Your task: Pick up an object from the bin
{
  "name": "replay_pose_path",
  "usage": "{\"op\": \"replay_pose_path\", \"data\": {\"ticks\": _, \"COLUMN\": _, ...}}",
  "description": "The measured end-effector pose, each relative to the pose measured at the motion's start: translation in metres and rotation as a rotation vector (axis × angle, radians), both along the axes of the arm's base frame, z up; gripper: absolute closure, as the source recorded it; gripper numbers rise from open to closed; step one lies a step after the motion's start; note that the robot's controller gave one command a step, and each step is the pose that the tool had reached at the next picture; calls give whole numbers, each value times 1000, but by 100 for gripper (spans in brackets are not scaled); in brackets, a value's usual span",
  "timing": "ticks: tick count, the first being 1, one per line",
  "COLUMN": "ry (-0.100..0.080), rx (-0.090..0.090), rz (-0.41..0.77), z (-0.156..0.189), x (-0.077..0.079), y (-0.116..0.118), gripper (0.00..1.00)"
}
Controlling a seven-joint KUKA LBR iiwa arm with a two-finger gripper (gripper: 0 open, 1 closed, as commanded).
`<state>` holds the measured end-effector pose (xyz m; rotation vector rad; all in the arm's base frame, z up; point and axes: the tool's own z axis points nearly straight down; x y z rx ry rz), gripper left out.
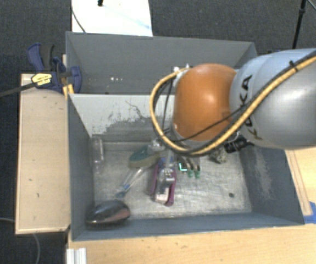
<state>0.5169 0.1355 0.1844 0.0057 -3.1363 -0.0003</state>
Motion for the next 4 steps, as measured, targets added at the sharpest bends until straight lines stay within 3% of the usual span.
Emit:
{"op": "replay_pose_path", "data": {"ticks": 1, "ry": -31, "rx": 5, "rz": 365, "z": -81, "x": 26, "y": -27, "gripper": 0}}
{"op": "replay_pose_path", "data": {"ticks": 2, "ry": -17, "rx": 0, "rz": 615, "z": -80, "x": 16, "y": -38, "gripper": 0}}
{"op": "replay_pose_path", "data": {"ticks": 3, "ry": -13, "rx": 2, "rz": 695, "z": -68, "x": 51, "y": -19, "gripper": 0}}
{"op": "replay_pose_path", "data": {"ticks": 4, "ry": -38, "rx": -3, "rz": 902, "z": -94, "x": 65, "y": 28, "gripper": 0}}
